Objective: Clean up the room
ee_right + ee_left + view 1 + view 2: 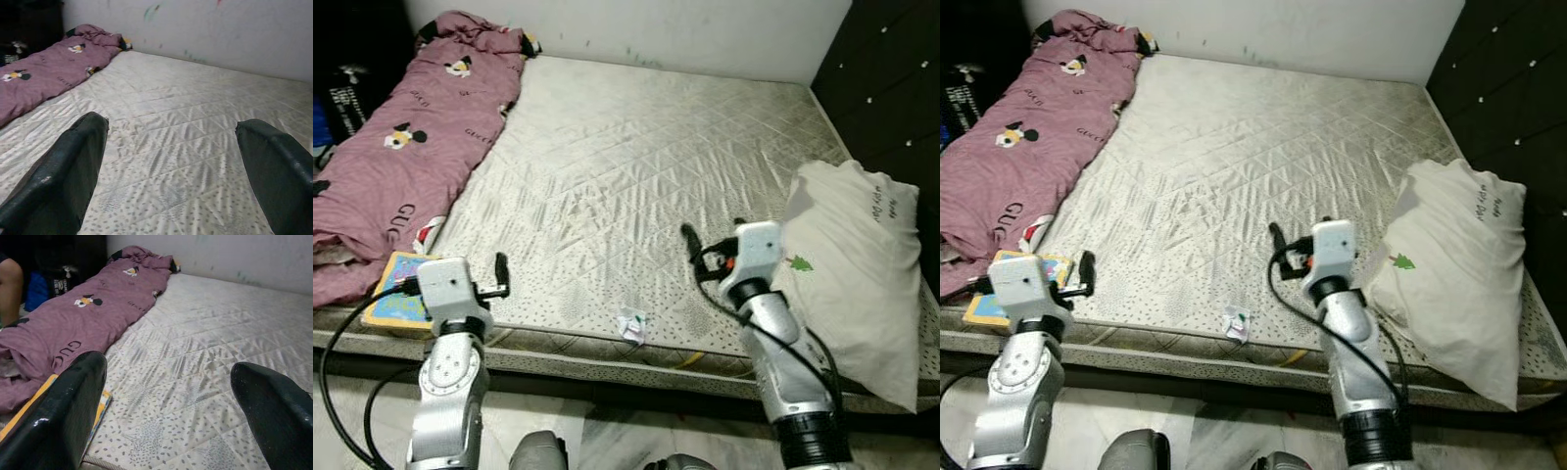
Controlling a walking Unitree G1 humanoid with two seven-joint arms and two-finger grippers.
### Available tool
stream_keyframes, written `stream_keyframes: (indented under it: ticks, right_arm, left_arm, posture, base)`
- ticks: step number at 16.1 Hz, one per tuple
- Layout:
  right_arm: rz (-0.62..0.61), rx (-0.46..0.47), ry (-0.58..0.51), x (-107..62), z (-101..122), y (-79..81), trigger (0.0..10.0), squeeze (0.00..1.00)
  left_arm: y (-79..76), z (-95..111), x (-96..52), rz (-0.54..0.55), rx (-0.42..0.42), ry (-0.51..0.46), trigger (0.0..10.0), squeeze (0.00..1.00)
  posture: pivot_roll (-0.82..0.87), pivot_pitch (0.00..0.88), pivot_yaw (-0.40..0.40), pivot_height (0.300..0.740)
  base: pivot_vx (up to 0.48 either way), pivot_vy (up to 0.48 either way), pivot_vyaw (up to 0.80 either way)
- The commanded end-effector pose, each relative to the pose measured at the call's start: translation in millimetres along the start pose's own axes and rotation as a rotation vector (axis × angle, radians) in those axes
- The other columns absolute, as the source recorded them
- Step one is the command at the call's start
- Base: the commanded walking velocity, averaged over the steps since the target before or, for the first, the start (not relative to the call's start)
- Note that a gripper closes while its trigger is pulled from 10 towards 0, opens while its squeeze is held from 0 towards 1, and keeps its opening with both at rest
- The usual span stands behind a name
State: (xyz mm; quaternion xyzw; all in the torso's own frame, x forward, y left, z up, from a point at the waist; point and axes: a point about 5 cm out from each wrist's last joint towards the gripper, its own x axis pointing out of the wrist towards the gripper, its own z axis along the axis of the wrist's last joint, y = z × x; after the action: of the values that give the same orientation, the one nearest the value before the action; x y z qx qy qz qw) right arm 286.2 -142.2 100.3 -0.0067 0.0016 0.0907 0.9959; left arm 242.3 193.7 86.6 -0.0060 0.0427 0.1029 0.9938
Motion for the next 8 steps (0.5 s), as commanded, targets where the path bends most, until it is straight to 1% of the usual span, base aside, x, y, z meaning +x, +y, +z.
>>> stream_keyframes:
  ticks: [1,3,4,8]
  right_arm:
    - [-0.056,0.000,0.004,-4.3,-1.2,-11.8,10.0,0.00]
    - [-0.058,0.011,0.006,-6.9,-0.8,-11.5,10.0,0.00]
    - [-0.050,0.011,0.013,-7.5,-0.7,-8.5,10.0,0.00]
    - [-0.047,0.022,0.010,-5.9,2.0,-6.3,10.0,0.00]
  left_arm:
    - [-3.0,4.9,1.0,-0.013,-0.011,-0.024,10.0,0.00]
    - [-4.6,4.4,-0.4,-0.024,-0.008,-0.022,10.0,0.00]
    - [-5.0,5.1,-0.7,-0.034,-0.008,-0.018,10.0,0.00]
    - [-7.8,8.5,1.0,-0.066,0.001,-0.021,10.0,0.00]
  posture:
    - [0.07,0.000,-0.080,0.740]
    - [0.06,0.000,-0.076,0.740]
    - [0.06,0.000,-0.074,0.740]
    - [0.06,0.000,-0.080,0.740]
  base:
    - [0.000,0.000,0.00]
    - [0.000,0.000,0.00]
    - [0.000,0.000,-0.80]
    - [0.000,0.000,-0.80]
